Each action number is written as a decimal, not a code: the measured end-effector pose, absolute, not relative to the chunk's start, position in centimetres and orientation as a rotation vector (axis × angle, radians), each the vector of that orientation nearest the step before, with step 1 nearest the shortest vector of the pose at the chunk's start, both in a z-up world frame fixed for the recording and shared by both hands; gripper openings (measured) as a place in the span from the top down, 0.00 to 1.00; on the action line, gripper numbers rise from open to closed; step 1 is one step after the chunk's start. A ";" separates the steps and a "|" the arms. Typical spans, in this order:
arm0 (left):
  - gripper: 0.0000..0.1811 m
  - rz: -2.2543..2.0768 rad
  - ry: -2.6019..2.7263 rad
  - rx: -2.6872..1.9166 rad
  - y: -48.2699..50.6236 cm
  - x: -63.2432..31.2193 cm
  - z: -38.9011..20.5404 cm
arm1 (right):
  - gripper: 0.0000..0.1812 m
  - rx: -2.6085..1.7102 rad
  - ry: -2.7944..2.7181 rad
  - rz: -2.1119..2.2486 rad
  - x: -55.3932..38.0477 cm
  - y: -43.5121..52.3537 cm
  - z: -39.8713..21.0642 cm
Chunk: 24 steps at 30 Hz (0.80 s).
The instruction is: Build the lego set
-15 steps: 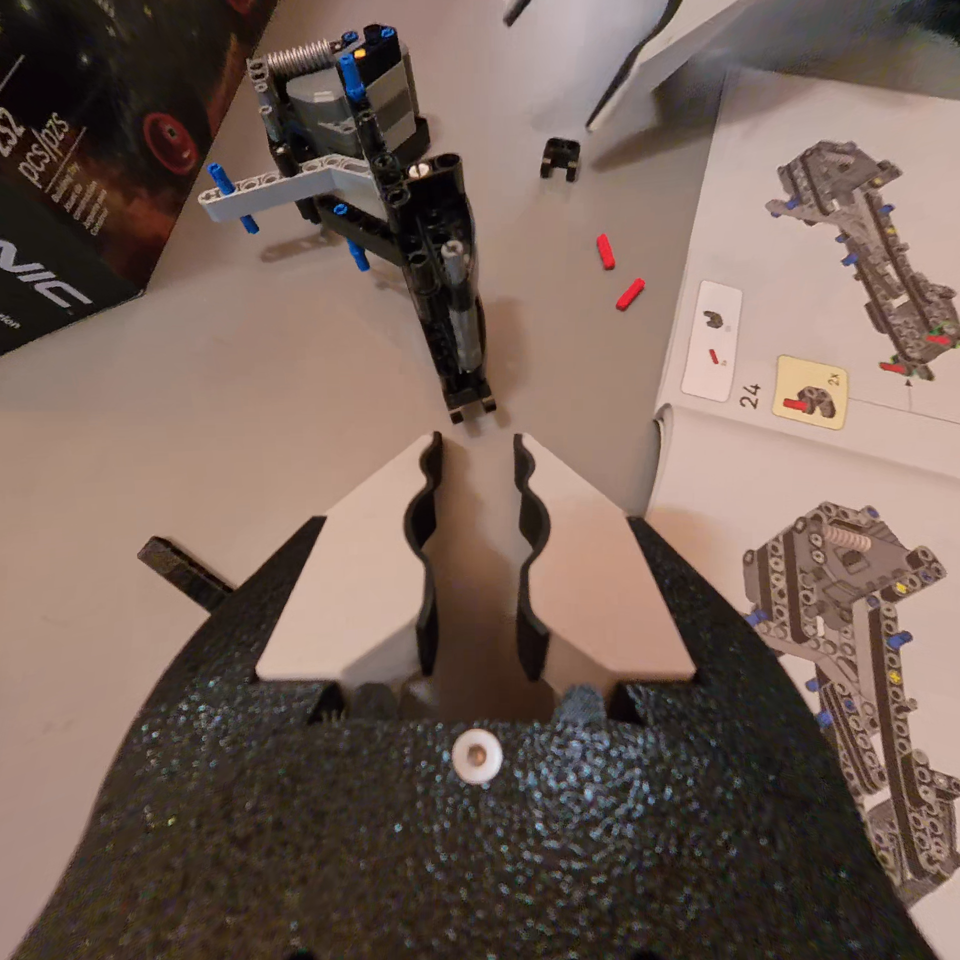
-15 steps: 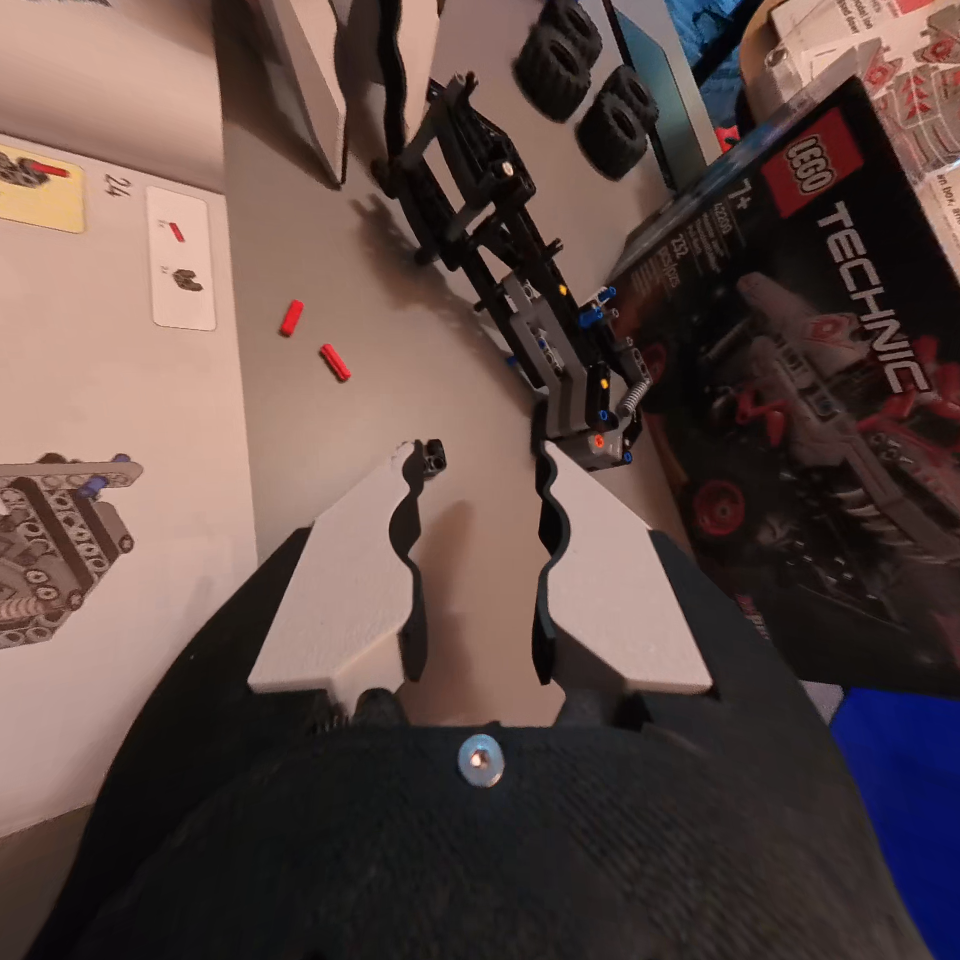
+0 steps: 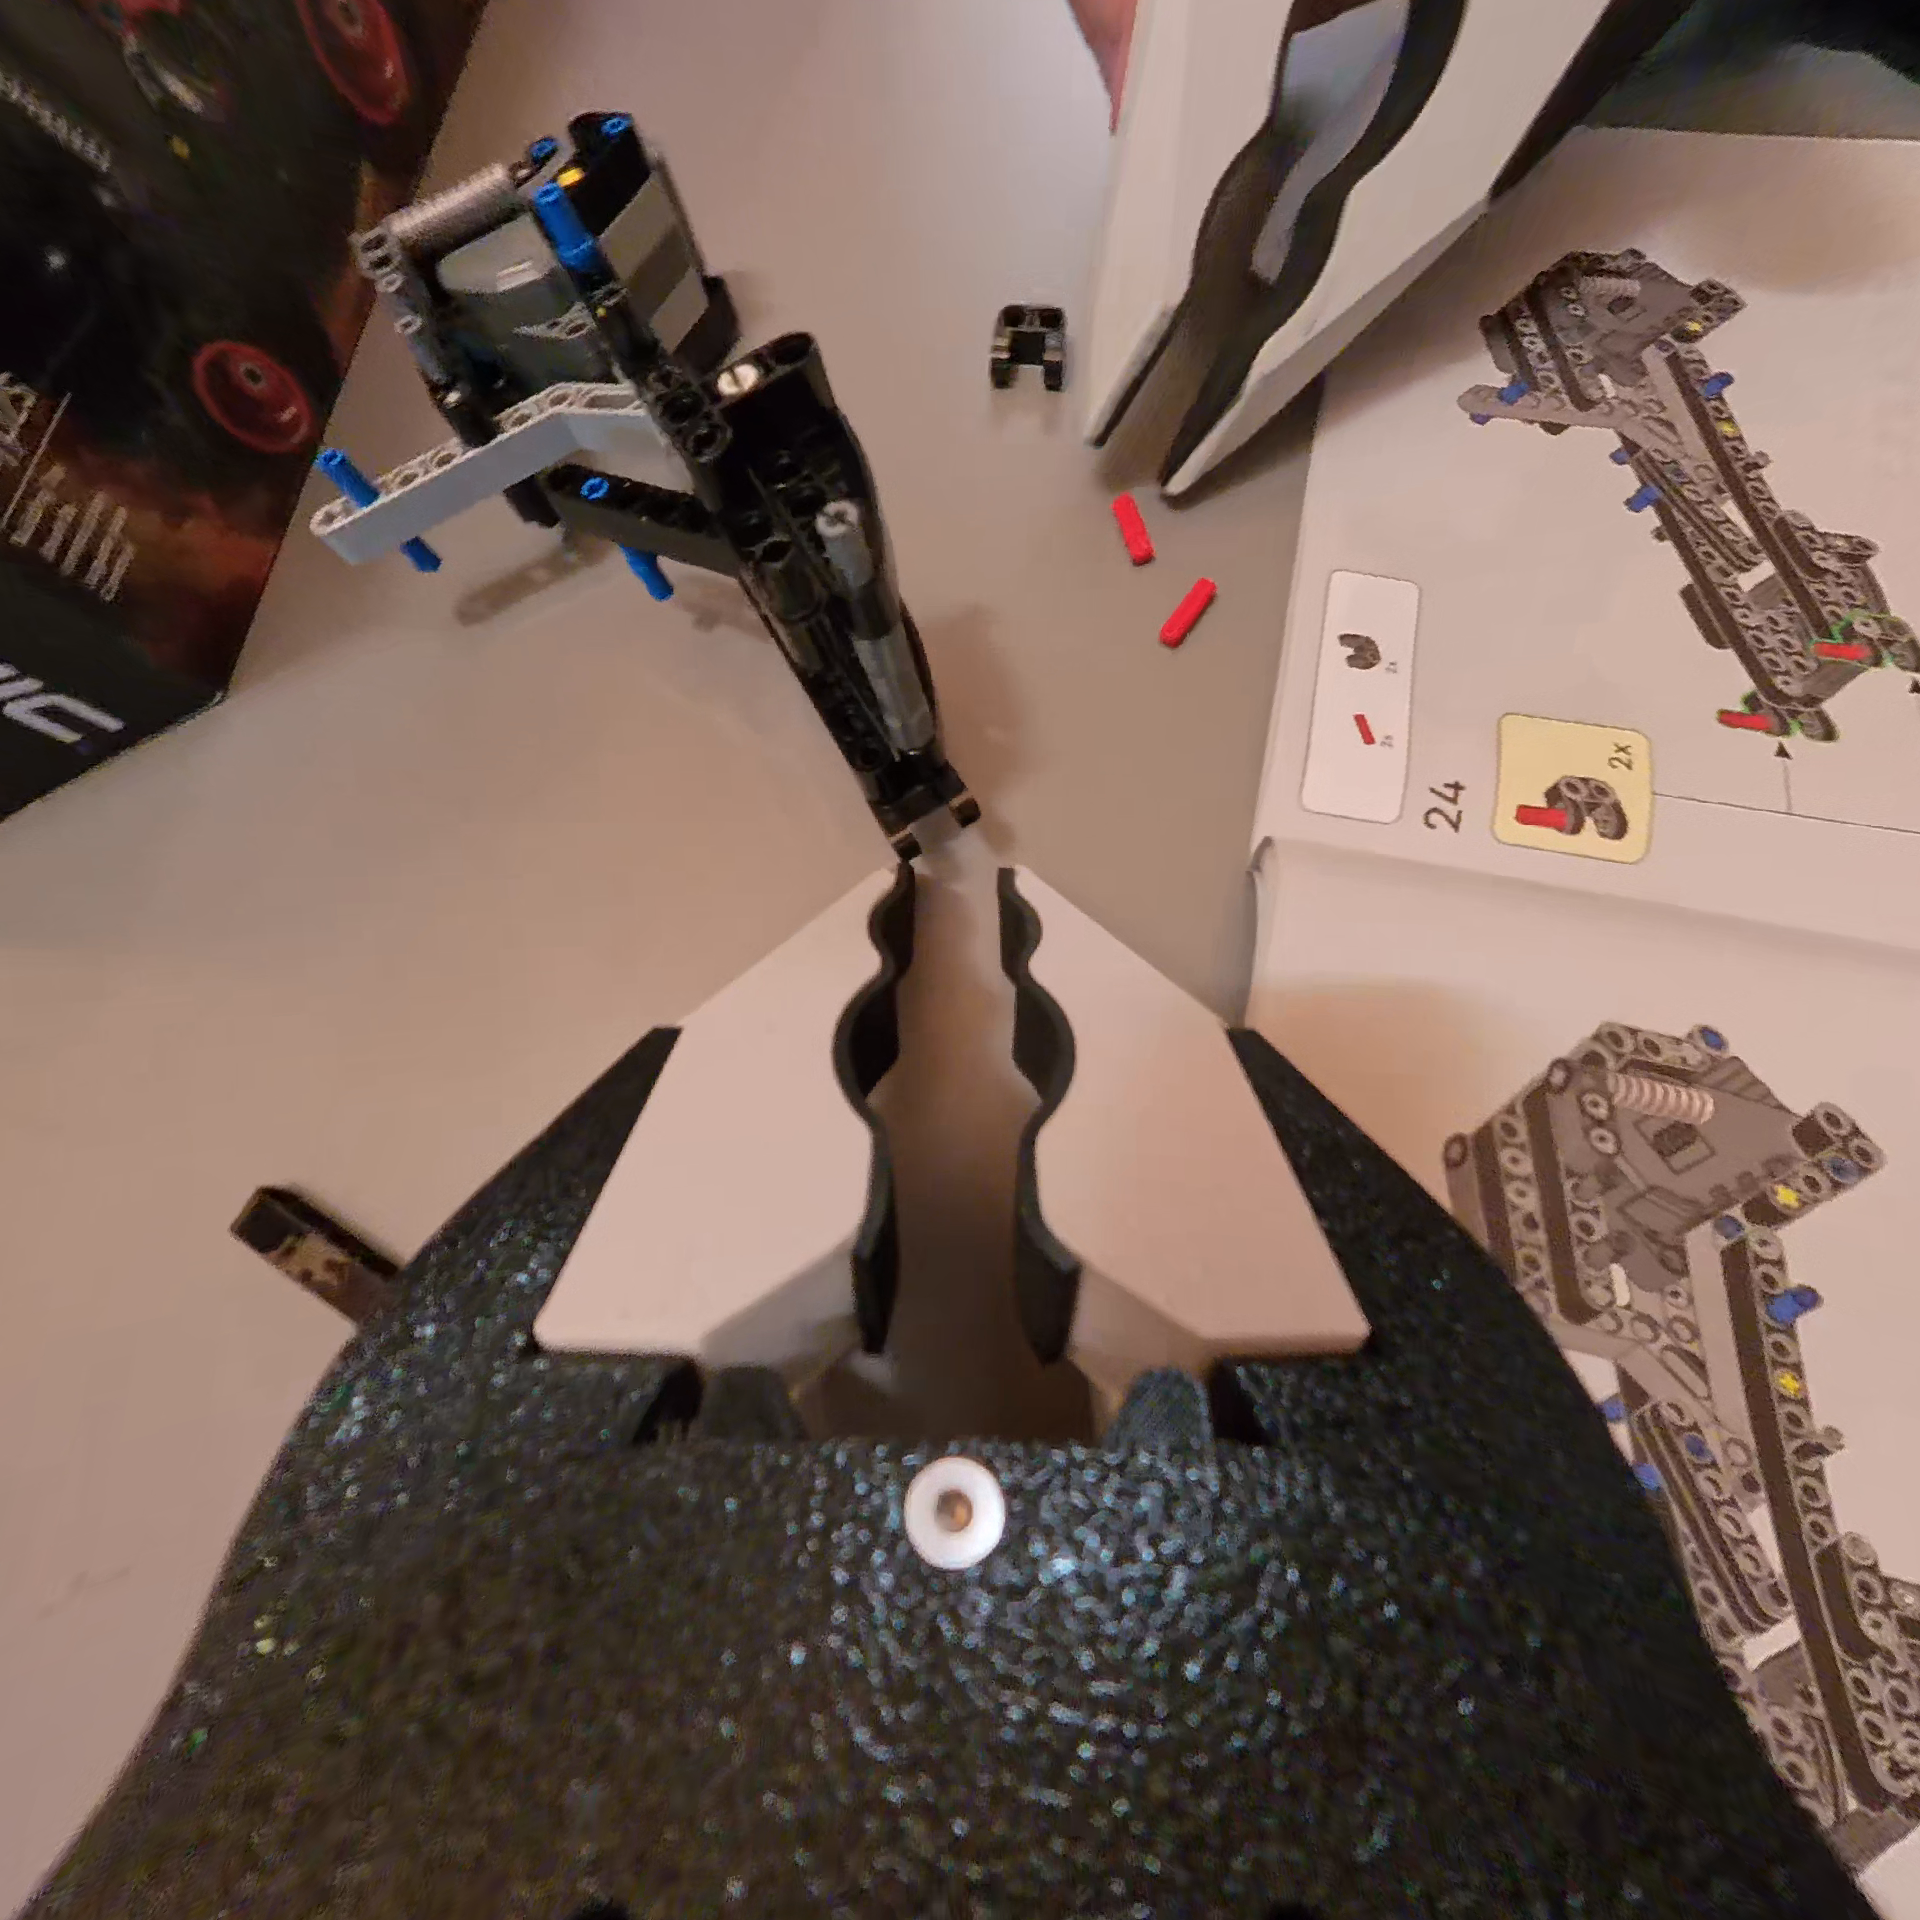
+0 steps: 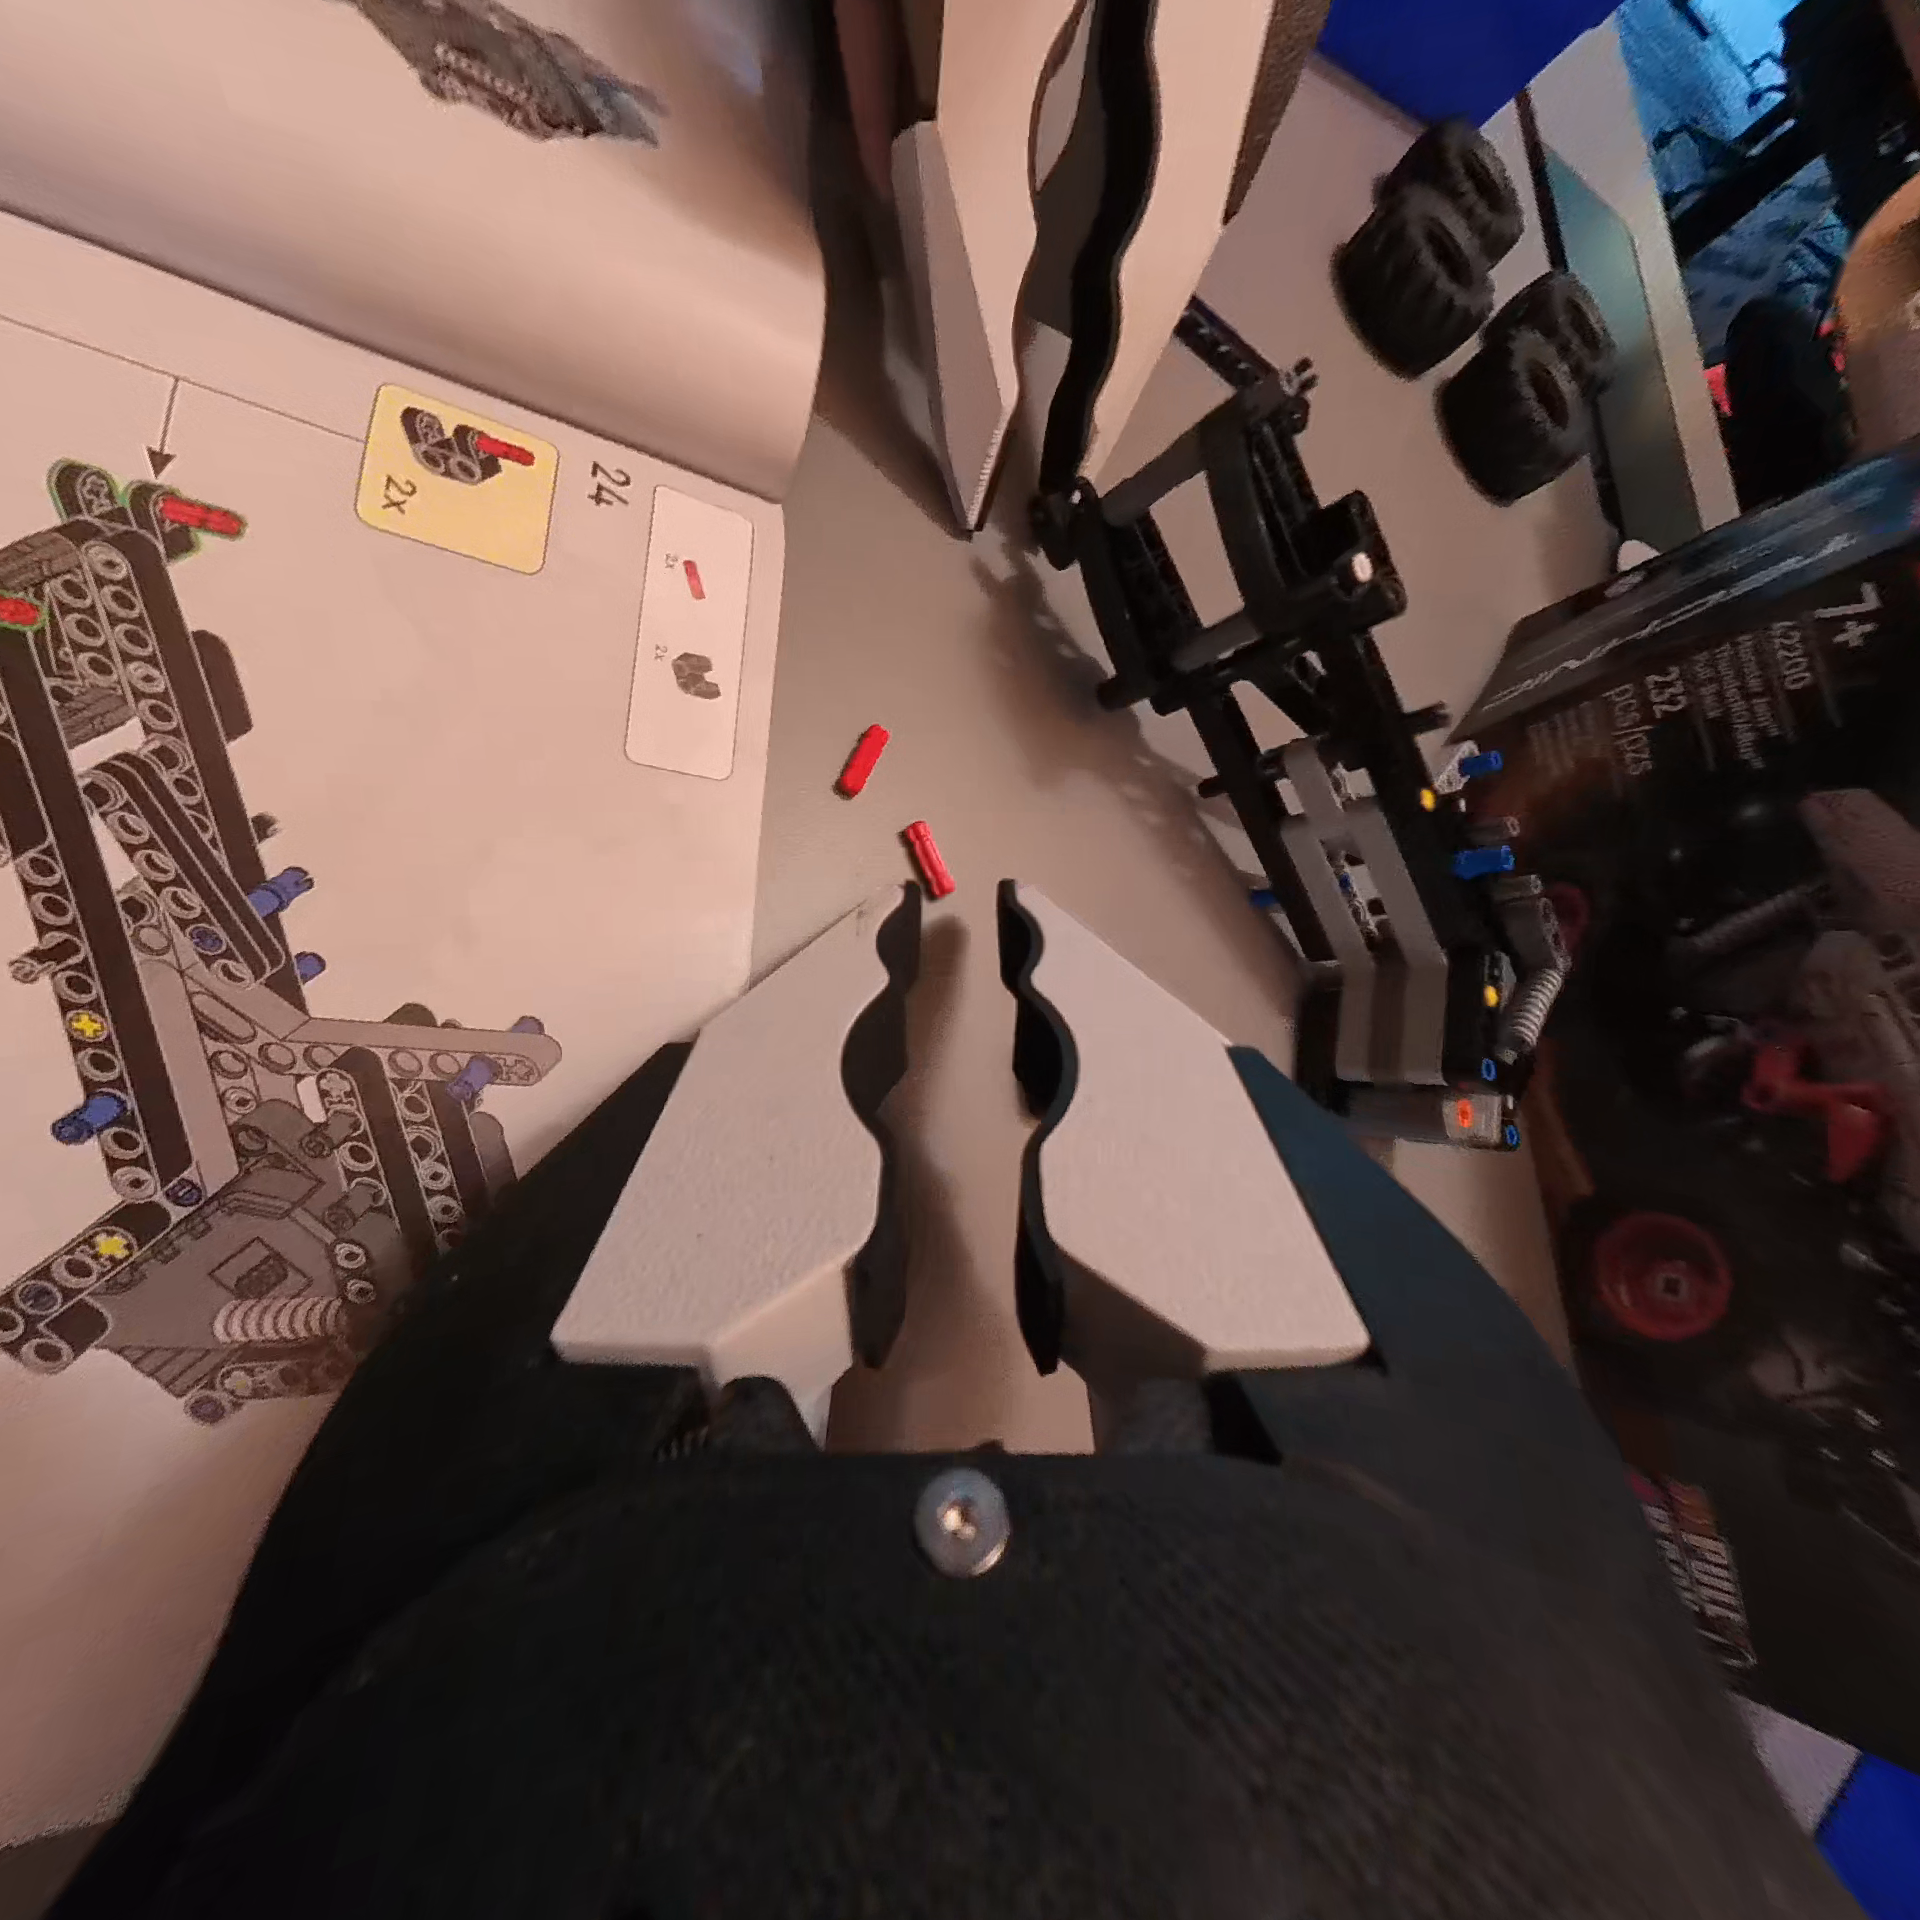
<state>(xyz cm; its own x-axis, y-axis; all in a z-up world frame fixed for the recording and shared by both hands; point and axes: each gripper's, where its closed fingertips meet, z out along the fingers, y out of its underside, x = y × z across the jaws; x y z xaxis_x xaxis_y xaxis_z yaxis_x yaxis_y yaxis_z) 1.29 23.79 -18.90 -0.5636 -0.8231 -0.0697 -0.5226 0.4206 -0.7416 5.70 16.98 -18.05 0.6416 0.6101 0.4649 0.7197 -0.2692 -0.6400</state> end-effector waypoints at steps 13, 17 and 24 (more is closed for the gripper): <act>0.91 -1.073 2.053 -1.154 25.9 1.5 -14.9 | 0.96 -1.815 -0.949 -0.411 7.7 18.6 -15.0; 0.88 -0.996 1.906 -1.226 28.3 2.5 -14.3 | 0.94 -1.773 -0.843 -0.502 9.7 18.8 -13.4; 0.89 -1.010 1.807 -1.288 29.6 2.7 -13.4 | 0.88 -1.910 -0.764 -0.385 12.2 17.2 -14.8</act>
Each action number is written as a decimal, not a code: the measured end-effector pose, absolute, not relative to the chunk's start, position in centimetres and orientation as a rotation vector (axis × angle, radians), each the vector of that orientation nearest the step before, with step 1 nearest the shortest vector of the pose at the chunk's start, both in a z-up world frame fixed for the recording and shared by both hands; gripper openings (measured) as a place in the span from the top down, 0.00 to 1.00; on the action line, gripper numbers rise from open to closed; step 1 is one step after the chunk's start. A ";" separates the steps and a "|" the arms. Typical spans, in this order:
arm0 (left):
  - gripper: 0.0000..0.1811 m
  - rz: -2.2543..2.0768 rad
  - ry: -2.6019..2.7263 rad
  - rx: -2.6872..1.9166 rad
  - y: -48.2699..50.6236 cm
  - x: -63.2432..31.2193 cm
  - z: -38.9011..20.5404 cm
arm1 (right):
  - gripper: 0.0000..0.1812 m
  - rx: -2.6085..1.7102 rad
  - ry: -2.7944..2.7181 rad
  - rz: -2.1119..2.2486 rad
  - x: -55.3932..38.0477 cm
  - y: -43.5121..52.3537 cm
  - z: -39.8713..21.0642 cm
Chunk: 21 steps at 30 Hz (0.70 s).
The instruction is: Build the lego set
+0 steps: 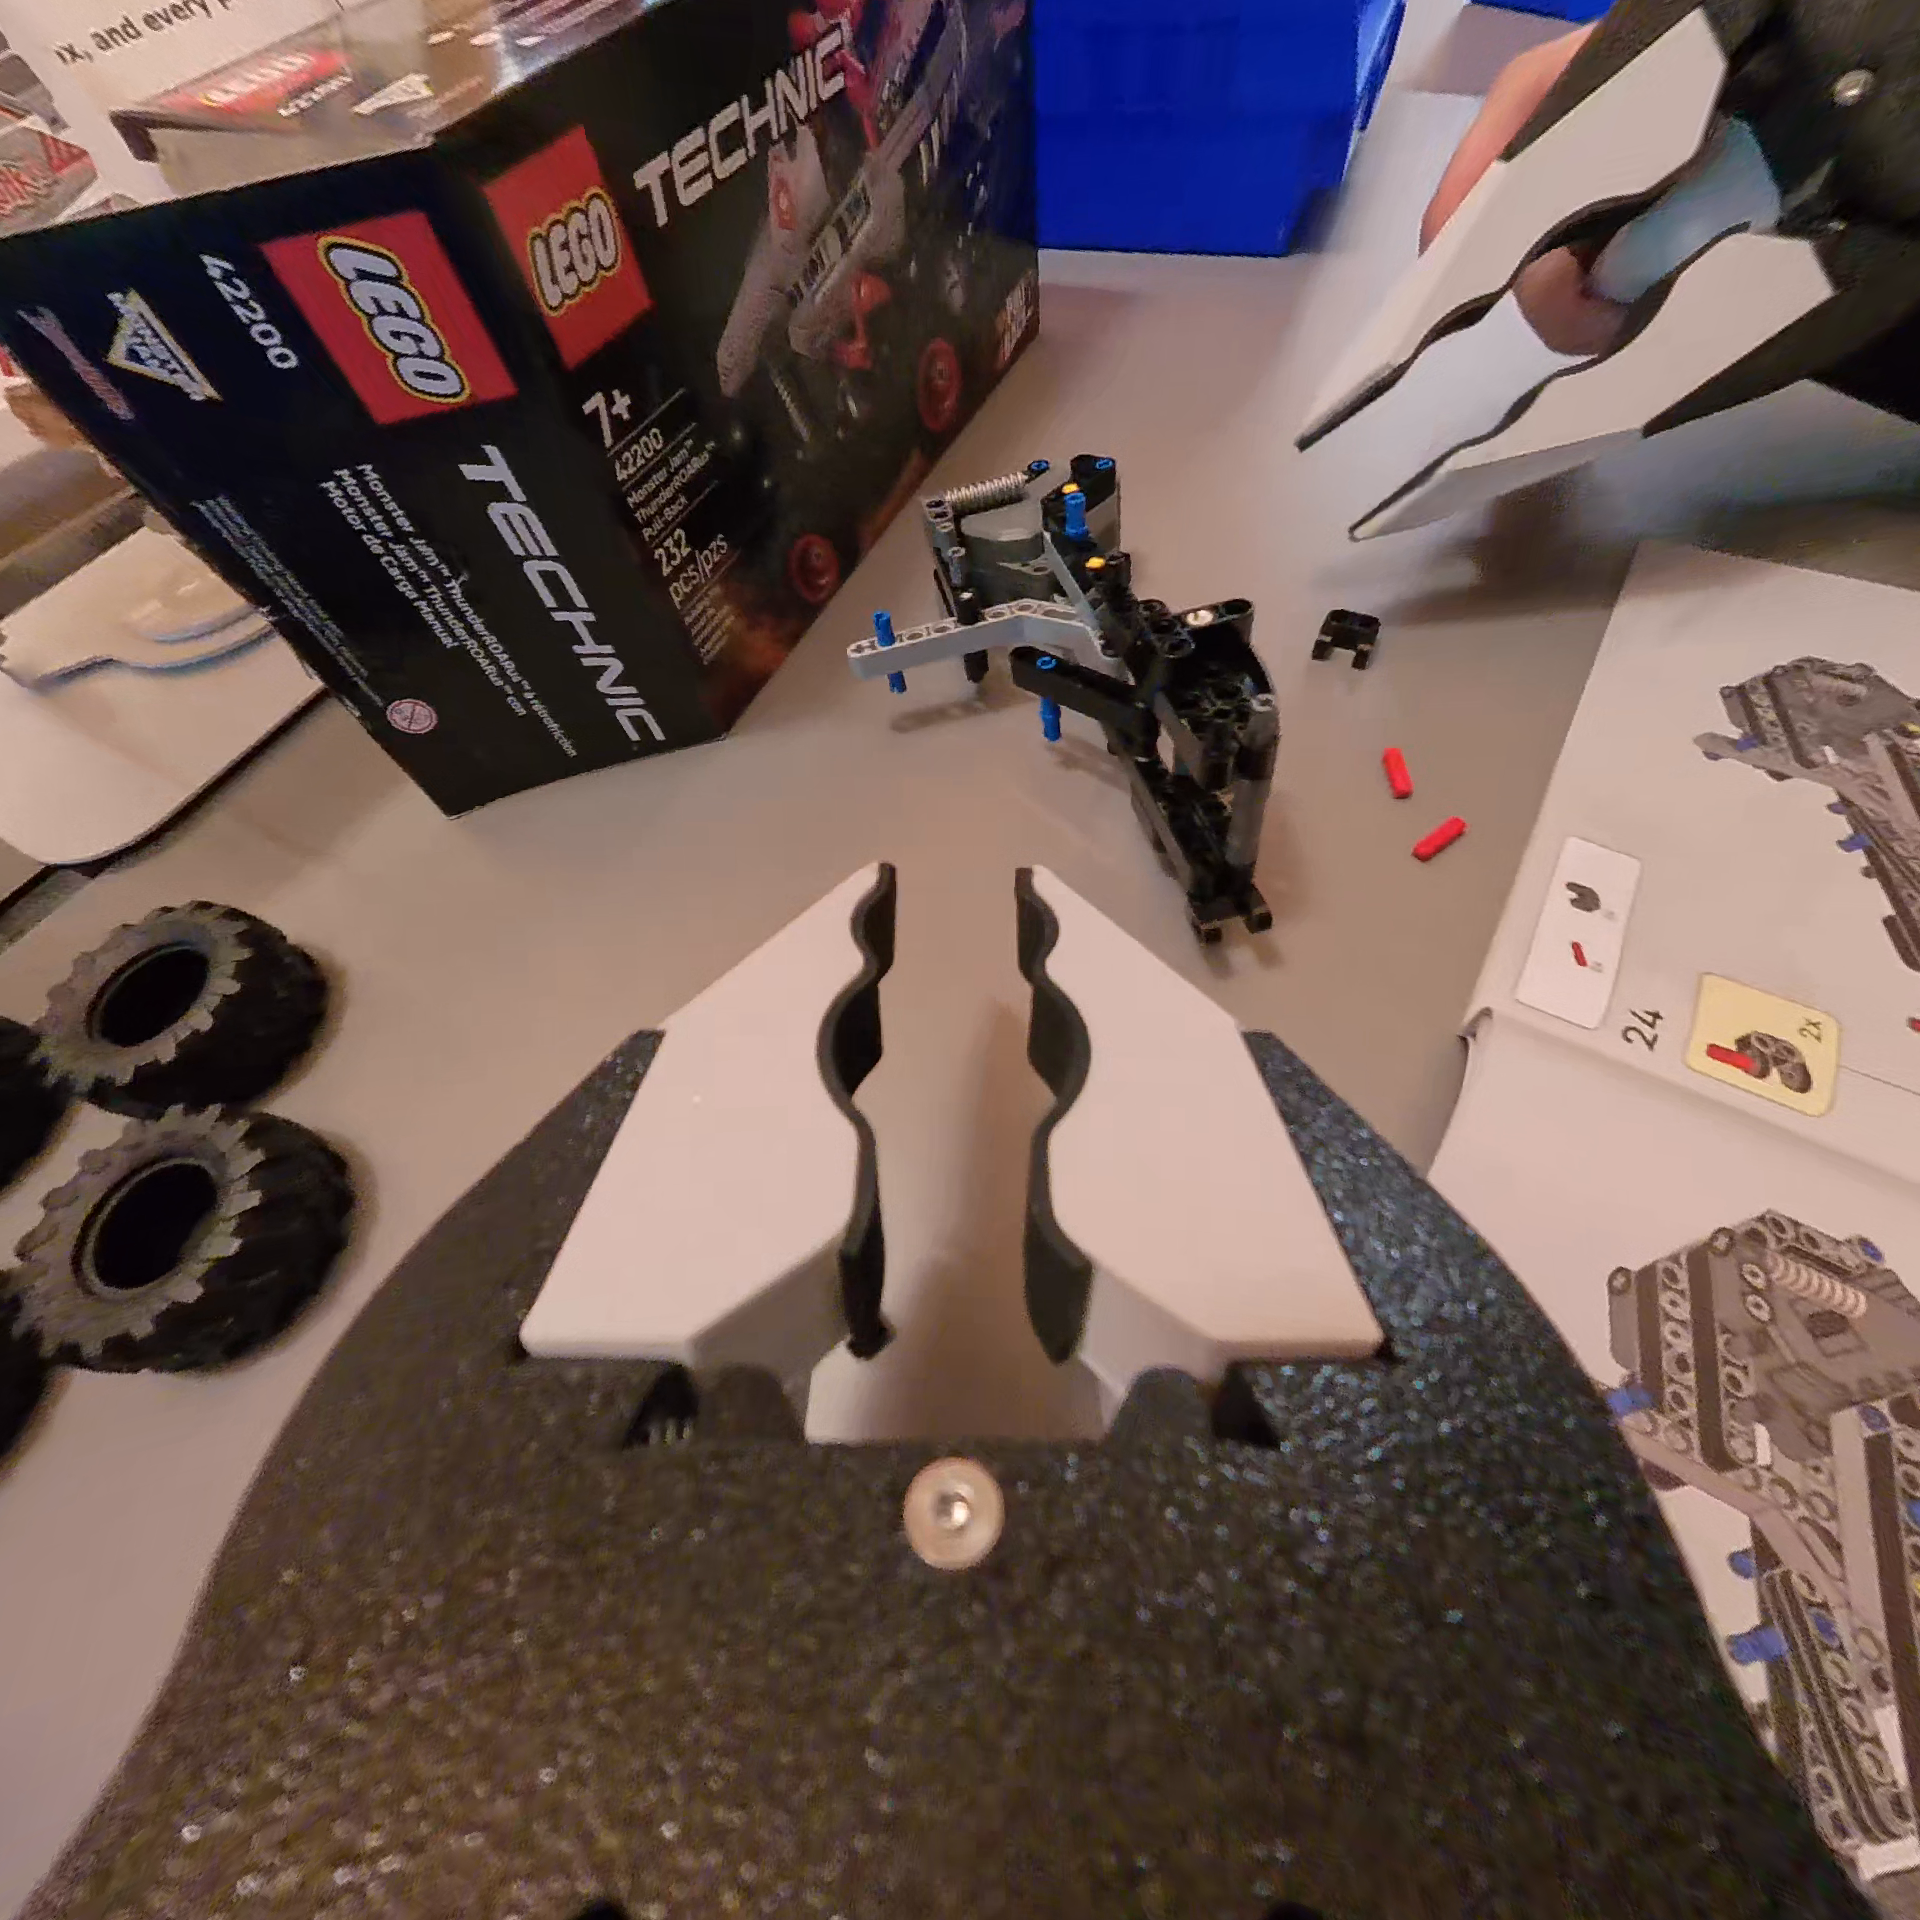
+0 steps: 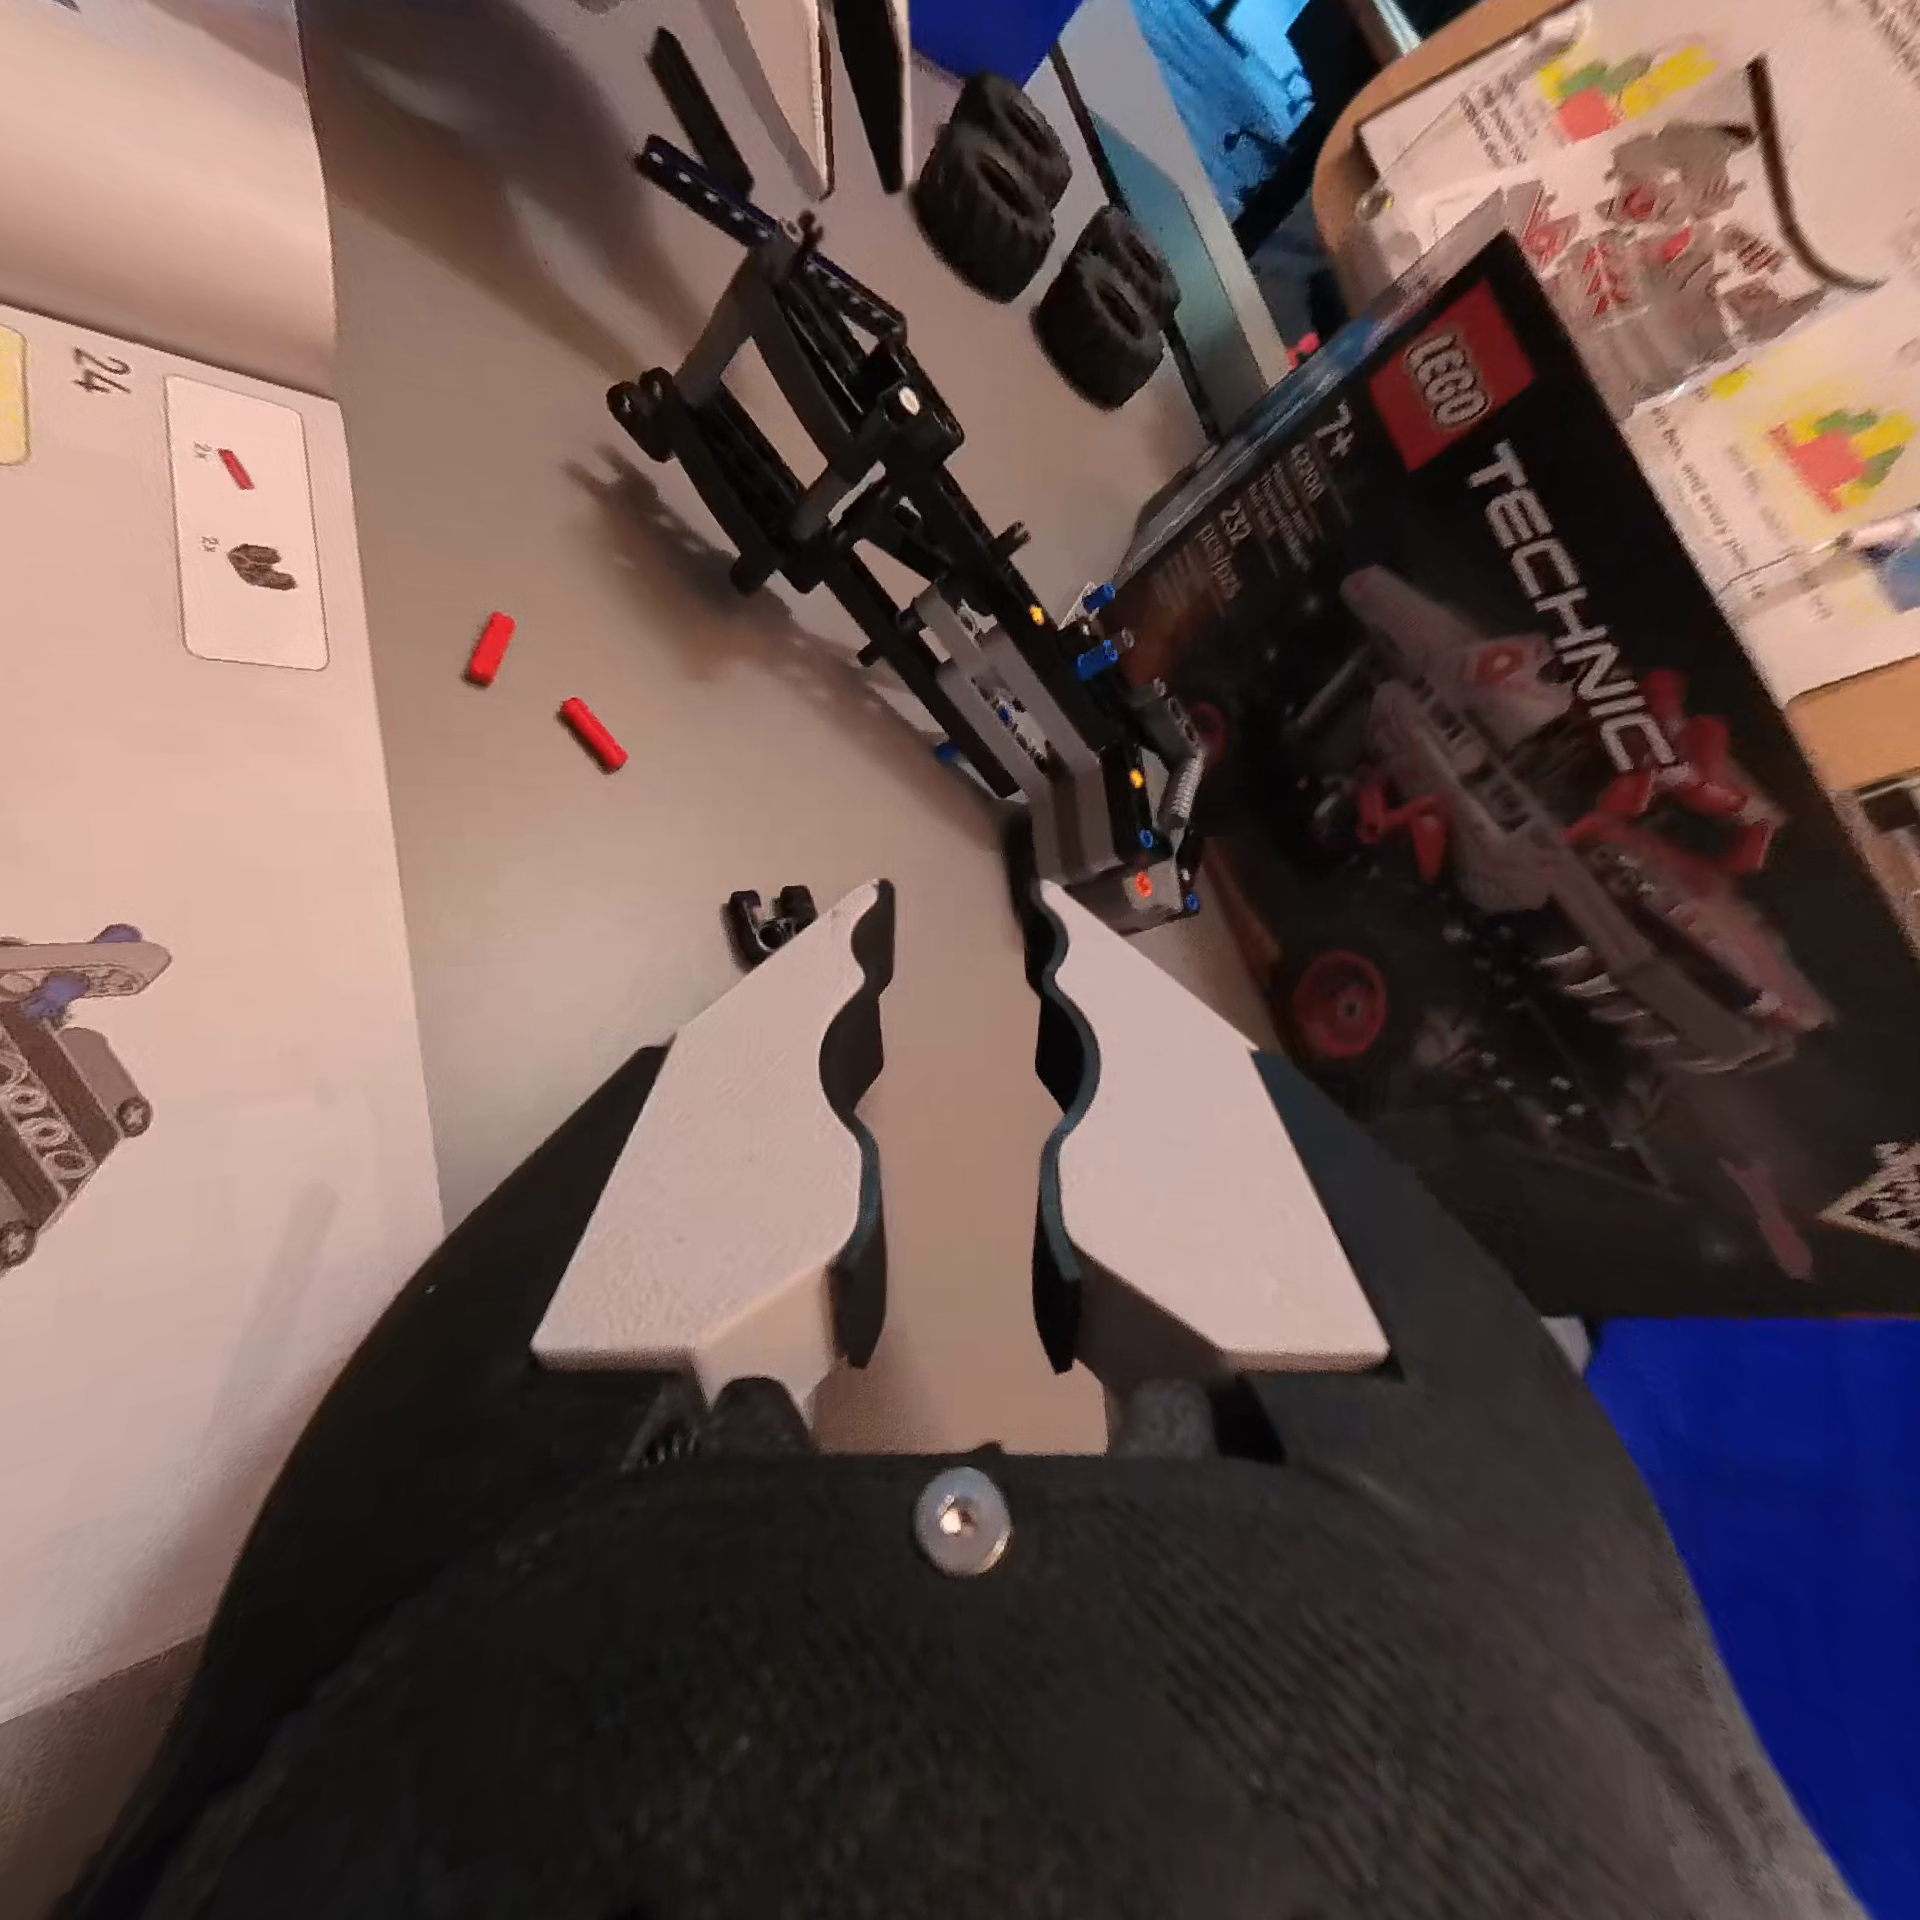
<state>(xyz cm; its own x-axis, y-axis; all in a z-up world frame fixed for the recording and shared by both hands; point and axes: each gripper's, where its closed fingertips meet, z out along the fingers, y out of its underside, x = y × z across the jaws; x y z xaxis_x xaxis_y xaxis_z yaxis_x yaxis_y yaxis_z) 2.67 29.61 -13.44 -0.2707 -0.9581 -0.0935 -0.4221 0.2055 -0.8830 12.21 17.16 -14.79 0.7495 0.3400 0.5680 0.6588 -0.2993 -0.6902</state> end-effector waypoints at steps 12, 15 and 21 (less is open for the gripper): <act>0.90 -0.987 1.854 -1.265 28.8 2.8 -14.2 | 0.87 -2.006 -0.790 -0.226 11.0 16.7 -17.3; 0.90 -0.982 1.856 -1.269 28.9 2.9 -14.5 | 0.86 -2.019 -0.784 -0.196 11.1 16.3 -17.3; 0.92 -0.974 1.801 -1.269 29.6 2.9 -13.8 | 0.83 -2.043 -0.776 -0.122 10.9 15.7 -17.7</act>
